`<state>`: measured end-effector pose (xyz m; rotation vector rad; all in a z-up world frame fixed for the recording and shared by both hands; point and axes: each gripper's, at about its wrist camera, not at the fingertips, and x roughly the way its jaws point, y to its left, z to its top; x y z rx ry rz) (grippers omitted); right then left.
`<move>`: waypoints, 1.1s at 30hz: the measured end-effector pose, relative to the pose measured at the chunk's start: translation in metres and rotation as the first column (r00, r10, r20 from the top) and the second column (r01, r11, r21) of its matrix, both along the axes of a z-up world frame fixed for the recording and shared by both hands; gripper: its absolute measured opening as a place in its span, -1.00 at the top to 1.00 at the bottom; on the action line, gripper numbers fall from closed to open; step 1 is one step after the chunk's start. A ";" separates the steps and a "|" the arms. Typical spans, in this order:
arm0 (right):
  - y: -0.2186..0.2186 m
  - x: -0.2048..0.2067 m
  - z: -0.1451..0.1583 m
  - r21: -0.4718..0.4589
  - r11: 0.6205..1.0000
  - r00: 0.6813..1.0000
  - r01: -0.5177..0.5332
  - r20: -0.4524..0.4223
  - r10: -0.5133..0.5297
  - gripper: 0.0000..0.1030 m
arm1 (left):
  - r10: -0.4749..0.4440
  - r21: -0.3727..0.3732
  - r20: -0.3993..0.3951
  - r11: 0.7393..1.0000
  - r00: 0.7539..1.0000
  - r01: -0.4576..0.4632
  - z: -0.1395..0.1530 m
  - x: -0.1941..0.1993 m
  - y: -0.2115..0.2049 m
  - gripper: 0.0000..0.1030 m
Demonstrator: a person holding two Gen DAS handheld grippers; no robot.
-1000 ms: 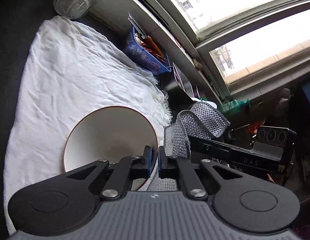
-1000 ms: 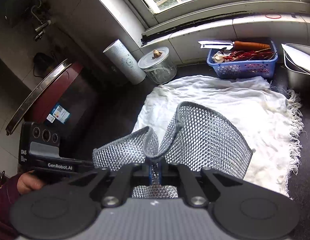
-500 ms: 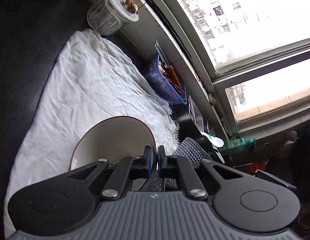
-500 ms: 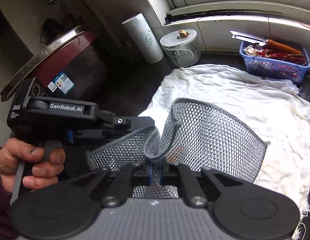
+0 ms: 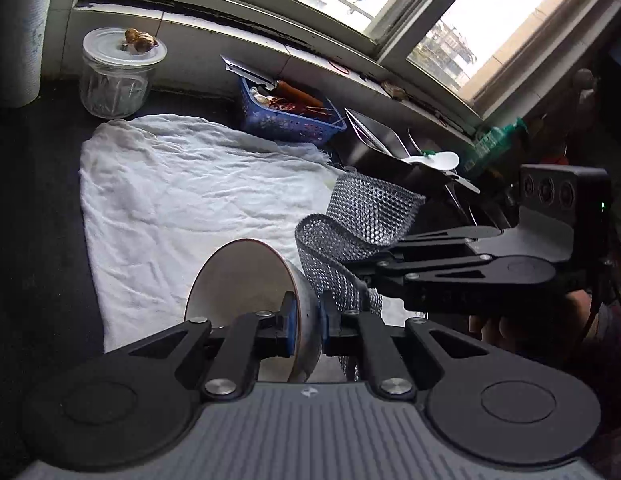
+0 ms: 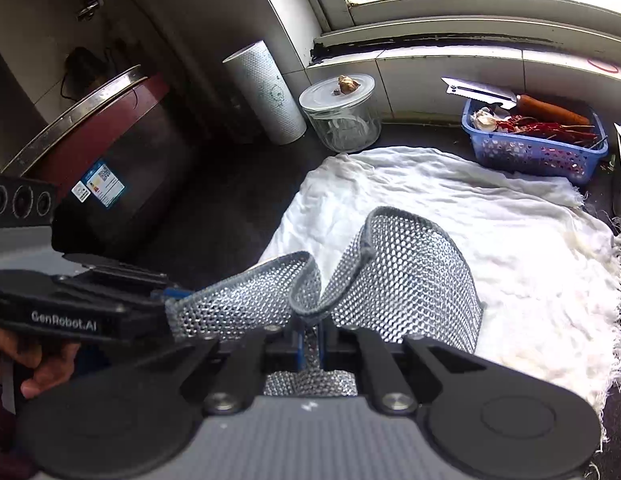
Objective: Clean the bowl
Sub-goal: 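Bring the mesh pad to the bowl's outer wall below the left gripper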
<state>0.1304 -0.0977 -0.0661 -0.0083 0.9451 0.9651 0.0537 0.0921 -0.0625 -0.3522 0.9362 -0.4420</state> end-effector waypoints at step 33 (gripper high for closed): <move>0.011 -0.003 -0.003 -0.016 1.000 0.998 -0.003 0.057 0.004 0.86 | 0.070 -0.070 -0.049 0.995 0.996 -0.073 -0.005 0.004 0.012 0.84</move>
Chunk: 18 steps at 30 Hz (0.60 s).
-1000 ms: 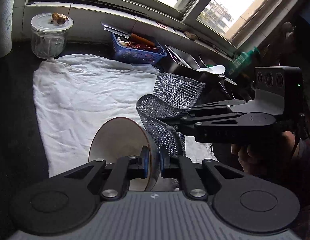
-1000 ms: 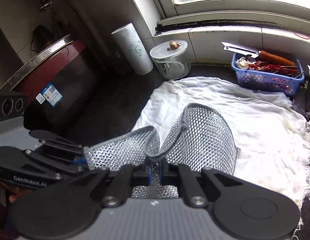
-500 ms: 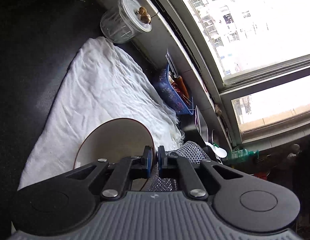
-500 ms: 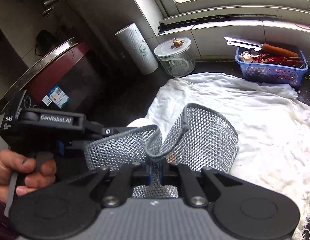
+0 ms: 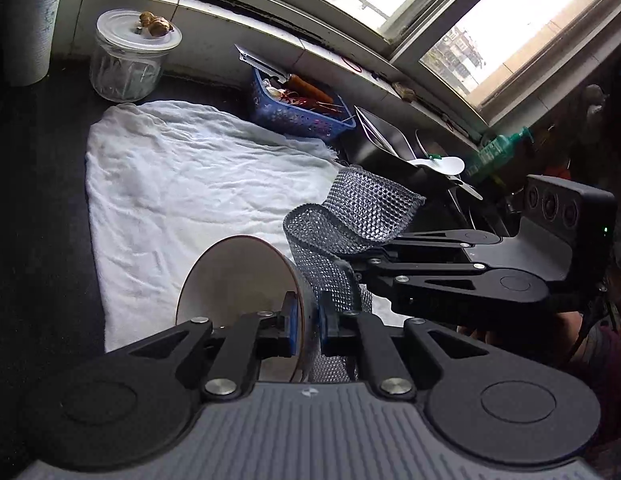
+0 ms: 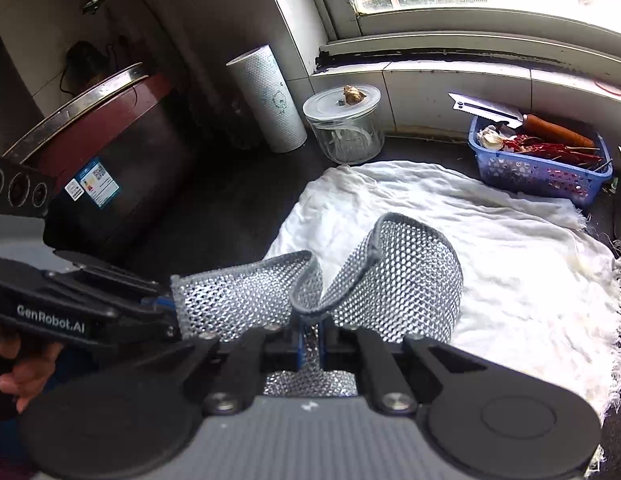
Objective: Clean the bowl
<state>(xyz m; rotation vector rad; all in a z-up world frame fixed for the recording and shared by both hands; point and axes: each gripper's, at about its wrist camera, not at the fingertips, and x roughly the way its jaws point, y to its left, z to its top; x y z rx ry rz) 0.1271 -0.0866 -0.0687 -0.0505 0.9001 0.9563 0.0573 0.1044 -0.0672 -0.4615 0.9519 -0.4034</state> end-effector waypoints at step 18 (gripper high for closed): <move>0.009 -0.035 -0.002 -0.077 0.994 0.994 -0.078 0.069 0.084 0.87 | 0.394 -0.255 -0.195 0.864 0.898 -0.434 -0.024 0.013 0.030 0.88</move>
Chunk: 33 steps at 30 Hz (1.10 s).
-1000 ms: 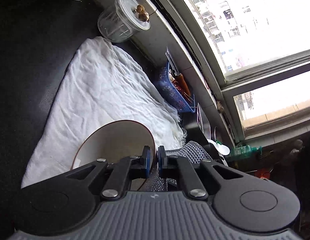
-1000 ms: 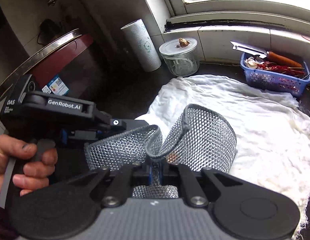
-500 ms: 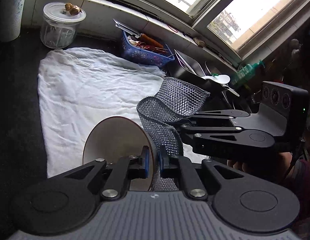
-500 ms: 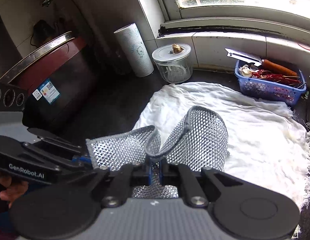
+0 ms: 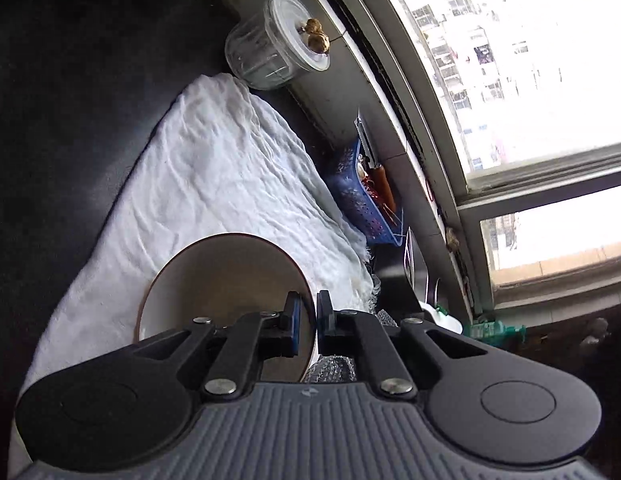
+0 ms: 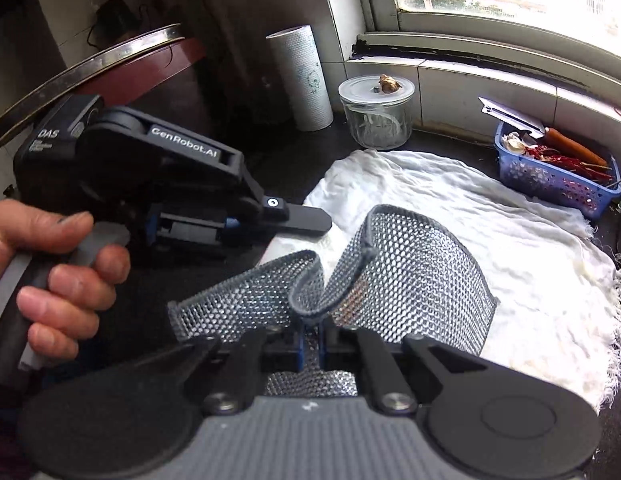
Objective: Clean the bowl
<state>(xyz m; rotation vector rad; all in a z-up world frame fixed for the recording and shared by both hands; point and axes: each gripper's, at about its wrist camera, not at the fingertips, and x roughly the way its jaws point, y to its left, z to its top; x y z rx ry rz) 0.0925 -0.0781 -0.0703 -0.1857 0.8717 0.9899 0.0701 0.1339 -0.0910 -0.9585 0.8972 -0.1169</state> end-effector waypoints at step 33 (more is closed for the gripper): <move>0.008 -0.001 -0.005 -0.047 0.998 0.999 -0.029 0.029 0.031 0.84 | -0.068 0.126 -0.058 0.989 0.996 0.074 0.008 -0.003 -0.005 0.31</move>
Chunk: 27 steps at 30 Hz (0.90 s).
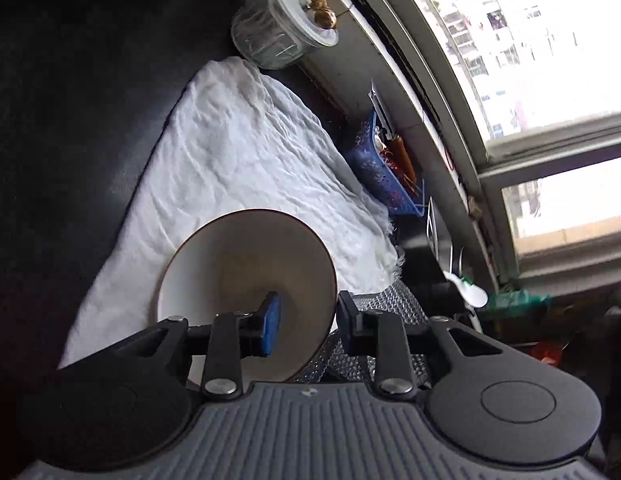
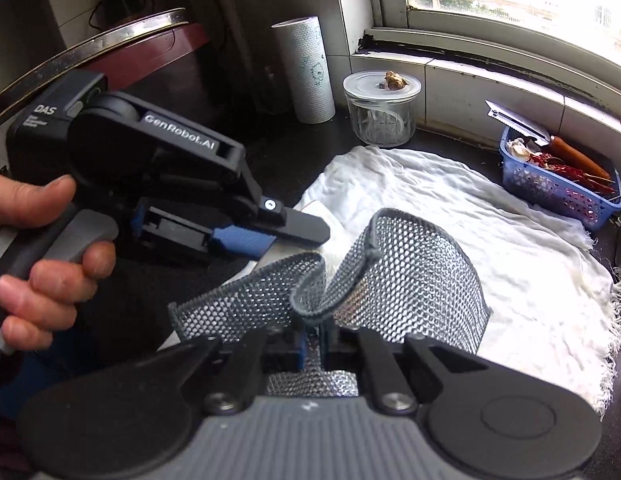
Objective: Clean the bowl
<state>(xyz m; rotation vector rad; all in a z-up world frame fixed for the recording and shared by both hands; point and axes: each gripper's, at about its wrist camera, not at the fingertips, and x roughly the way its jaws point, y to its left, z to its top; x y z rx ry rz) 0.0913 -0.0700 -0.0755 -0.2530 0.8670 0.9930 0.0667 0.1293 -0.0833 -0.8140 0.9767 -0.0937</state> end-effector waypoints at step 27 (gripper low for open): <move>0.000 -0.008 0.006 -0.034 0.999 0.998 -0.035 0.044 0.037 0.84 | 0.085 -0.114 -0.012 0.990 0.996 -0.086 -0.007 -0.003 0.010 0.70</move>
